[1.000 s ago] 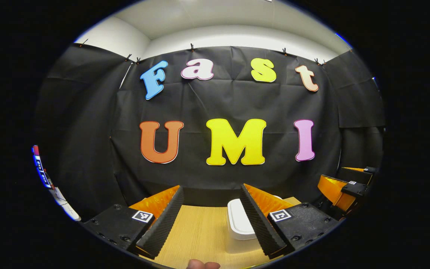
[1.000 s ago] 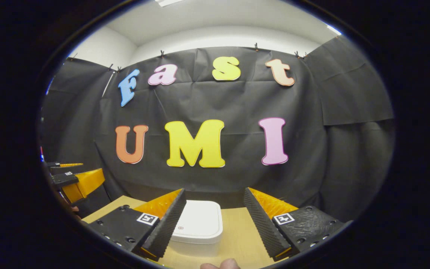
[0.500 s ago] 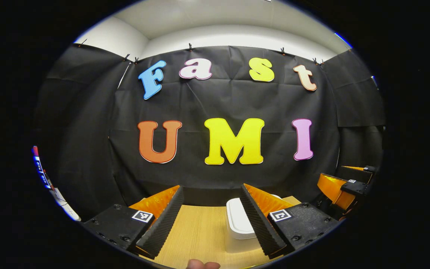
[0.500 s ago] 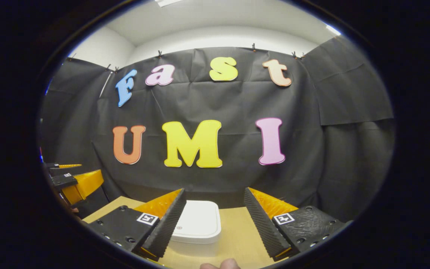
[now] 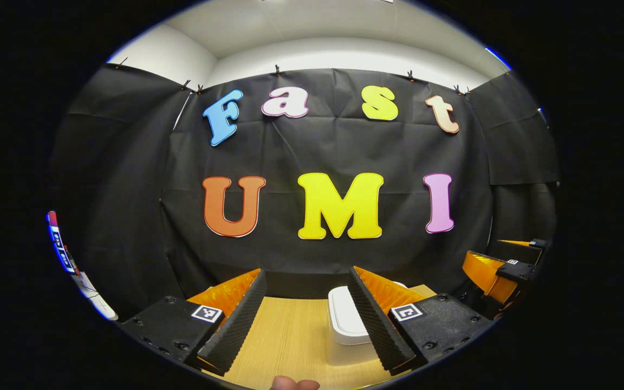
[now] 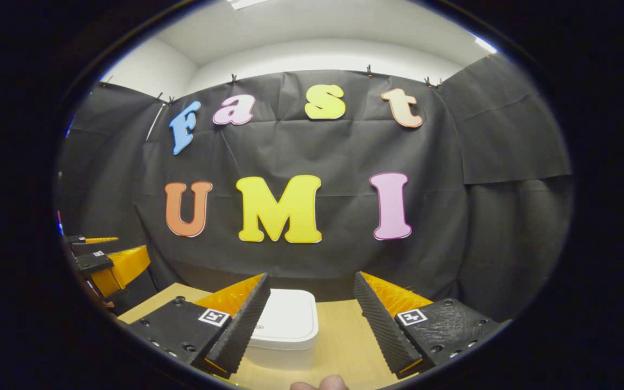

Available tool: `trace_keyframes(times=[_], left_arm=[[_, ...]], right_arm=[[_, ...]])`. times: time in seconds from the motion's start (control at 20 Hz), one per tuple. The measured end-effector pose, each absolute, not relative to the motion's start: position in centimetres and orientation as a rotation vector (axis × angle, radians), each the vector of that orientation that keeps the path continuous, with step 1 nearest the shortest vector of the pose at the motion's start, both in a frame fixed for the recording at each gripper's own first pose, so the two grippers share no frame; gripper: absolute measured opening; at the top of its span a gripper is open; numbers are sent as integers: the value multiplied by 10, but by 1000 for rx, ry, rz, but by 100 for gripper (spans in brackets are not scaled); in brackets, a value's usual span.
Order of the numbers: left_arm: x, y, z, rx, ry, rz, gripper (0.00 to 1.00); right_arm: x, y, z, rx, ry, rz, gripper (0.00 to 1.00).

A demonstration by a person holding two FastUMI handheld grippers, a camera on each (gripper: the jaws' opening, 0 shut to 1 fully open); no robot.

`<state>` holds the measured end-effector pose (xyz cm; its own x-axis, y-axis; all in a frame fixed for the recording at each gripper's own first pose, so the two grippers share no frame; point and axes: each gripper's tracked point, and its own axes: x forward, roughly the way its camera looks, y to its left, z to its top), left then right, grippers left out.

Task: Press the lid of the desktop garbage bin to open it, pick up the crumpled paper on the desktop and throw it into the bin, then pick up the pop can on the desktop and drop it into the bin, and finally close the garbage bin lid.

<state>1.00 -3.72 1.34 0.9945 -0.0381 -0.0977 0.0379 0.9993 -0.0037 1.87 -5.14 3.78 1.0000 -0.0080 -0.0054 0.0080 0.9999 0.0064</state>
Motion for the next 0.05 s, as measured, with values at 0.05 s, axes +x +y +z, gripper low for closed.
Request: trace_keyframes(times=[0.05], left_arm=[[9,-37,14,-4,99,-37,89]], right_arm=[[17,-50,39,6,4,-5,96]])
